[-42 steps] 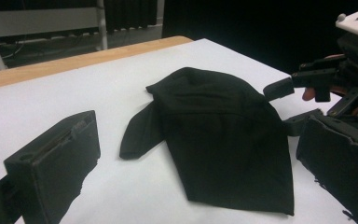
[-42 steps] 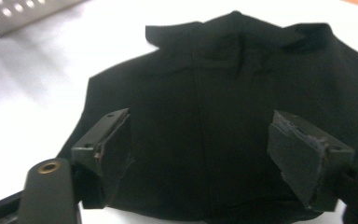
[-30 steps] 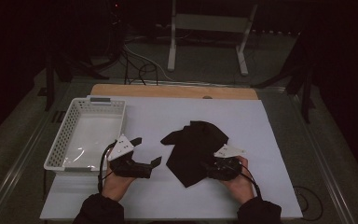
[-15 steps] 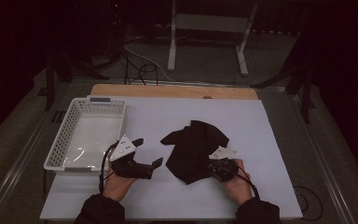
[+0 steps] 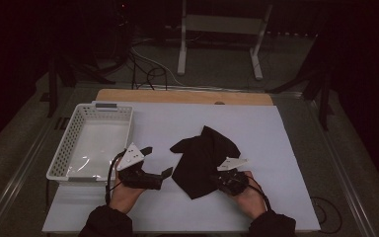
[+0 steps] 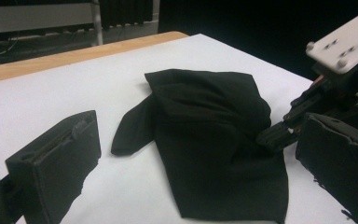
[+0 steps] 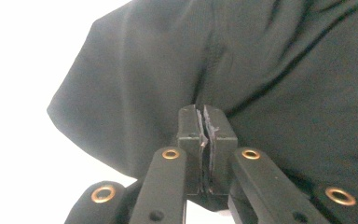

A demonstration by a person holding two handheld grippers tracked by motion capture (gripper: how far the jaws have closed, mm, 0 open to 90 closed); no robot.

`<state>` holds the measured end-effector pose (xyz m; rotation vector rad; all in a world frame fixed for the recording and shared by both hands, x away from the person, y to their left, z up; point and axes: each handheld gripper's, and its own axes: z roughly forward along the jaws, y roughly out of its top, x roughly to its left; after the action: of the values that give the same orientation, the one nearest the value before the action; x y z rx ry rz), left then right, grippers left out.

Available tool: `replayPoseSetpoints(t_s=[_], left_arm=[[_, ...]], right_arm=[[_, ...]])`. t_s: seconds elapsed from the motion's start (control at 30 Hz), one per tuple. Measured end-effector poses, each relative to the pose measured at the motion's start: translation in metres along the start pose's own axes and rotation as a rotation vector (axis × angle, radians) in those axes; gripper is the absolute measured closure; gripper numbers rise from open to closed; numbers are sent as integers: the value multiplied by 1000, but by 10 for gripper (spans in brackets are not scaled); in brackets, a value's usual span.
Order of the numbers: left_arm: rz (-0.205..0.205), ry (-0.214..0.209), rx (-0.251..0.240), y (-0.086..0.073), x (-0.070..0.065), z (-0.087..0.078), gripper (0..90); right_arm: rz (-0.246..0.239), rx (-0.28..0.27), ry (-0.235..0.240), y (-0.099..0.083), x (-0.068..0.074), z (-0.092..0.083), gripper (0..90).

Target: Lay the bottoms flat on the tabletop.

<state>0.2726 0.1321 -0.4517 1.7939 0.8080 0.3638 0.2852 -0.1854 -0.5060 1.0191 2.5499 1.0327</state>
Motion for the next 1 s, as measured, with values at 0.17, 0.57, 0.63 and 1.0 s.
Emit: replayPoseSetpoints(t_s=[0.17,0.57,0.63,1.0], left_arm=[[-11,2,-3,-1,1,-1,7],[-19,4,-6,-1,4,-2,8],[-20,5,-9,-1,4,-3,8],[-22,6,-11,-1,4,-4,8]], right_arm=[[26,-81,-7,7,-9,-16,866],[152,-208,-193,31,-56,-42,865],[152,-202,-229,33,-63,-41,864],[193,-149,-363,24,-92,-45,865]])
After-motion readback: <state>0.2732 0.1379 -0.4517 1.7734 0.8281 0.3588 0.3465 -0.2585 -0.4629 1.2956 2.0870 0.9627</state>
